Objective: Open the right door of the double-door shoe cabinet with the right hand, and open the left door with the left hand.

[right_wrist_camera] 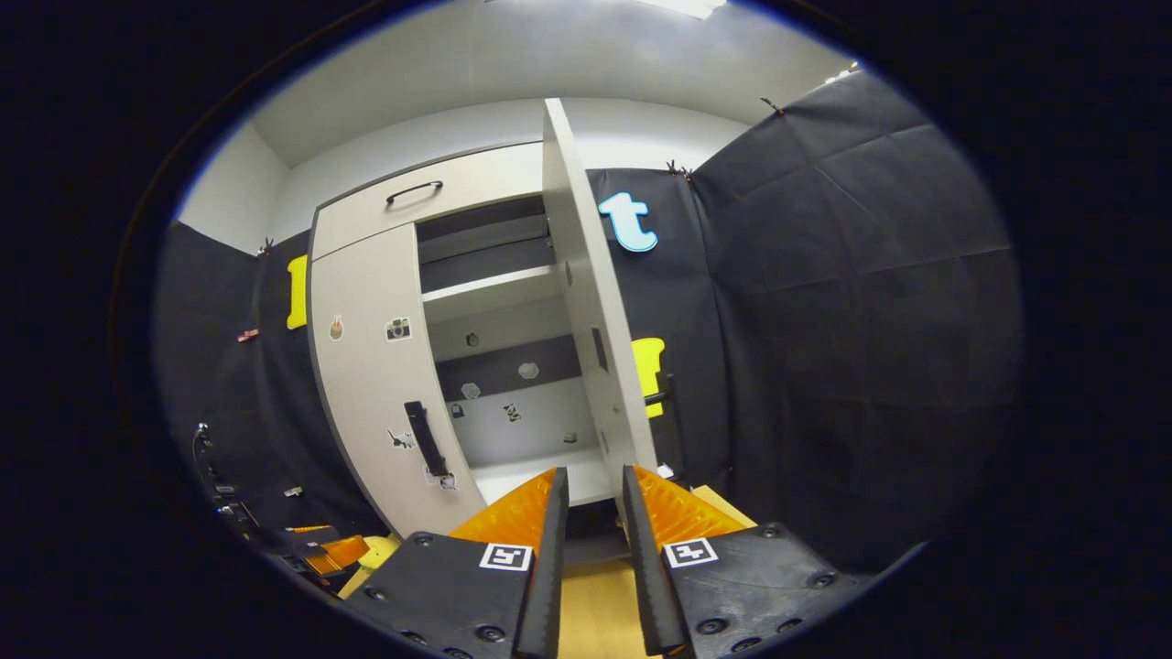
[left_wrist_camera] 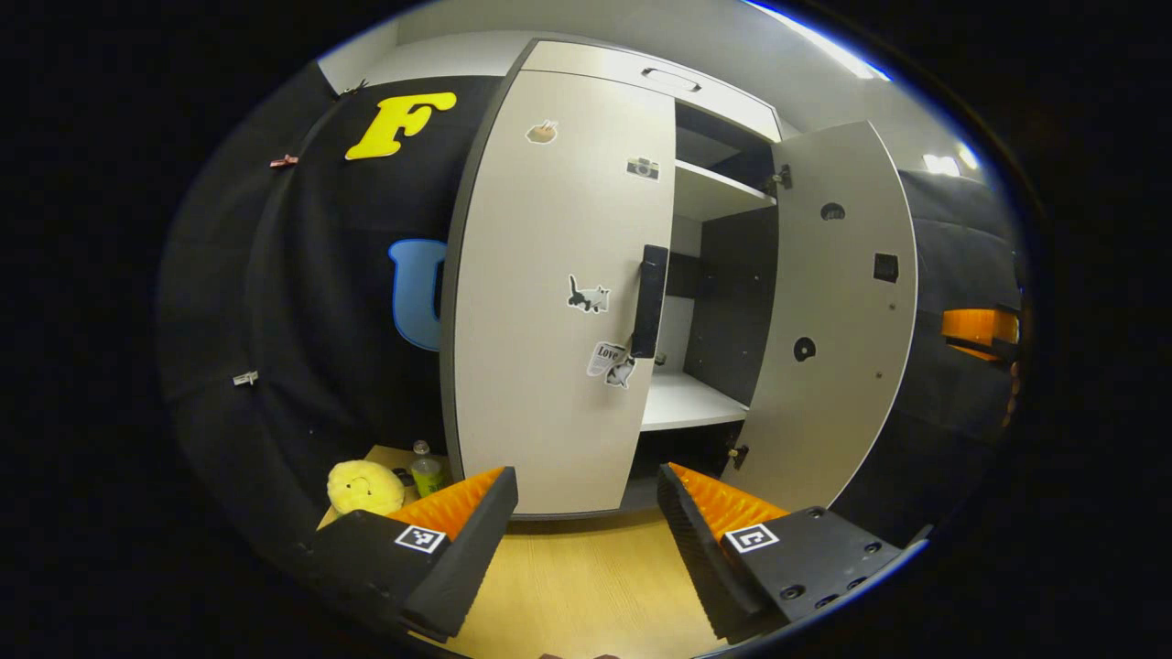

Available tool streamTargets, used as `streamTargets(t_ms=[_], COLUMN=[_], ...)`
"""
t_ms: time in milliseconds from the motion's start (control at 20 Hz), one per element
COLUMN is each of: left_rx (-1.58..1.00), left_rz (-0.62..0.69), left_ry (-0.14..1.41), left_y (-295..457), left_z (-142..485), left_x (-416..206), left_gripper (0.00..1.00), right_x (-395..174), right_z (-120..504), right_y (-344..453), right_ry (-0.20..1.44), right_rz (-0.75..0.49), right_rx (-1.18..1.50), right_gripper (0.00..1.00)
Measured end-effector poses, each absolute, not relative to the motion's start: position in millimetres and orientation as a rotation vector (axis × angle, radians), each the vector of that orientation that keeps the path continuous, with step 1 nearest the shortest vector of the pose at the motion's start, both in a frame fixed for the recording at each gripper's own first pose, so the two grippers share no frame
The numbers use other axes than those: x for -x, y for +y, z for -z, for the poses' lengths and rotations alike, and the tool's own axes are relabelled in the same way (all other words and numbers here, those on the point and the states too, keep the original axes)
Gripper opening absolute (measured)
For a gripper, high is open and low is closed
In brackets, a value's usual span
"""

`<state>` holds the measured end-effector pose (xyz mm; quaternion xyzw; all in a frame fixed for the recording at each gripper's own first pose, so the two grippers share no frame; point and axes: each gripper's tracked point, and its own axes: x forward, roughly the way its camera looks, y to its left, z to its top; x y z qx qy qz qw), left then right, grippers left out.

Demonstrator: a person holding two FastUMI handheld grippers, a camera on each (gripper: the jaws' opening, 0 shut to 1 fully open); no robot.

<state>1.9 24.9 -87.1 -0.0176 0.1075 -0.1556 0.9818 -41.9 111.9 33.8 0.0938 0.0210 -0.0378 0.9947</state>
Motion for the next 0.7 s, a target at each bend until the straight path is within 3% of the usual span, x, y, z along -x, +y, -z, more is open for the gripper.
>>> streamTargets(t_ms=[150,200,350,700], left_rx=[0.059,0.056,0.043,0.074], left_rz=[0.284,0.268,0.22,0.191], left_ry=[0.206,0.202,0.192,0.125], left_y=[35,39,43,6], left_z=[82,81,75,34], left_x=[-7,-10,-20,-57], left_gripper=[0.95,0.95,0.95,0.95], right_x=[29,26,10,-25], right_z=[-20,-16,5,39], right_y=[143,156,178,180], right_ry=[0.069,0.07,0.089,0.086], right_rz=[0.028,-0.01,-0.078,-0.137], right_rx=[-0.154,-0.141,-0.115,-0.054], right_gripper=[0.65,0.64,0.96,0.99])
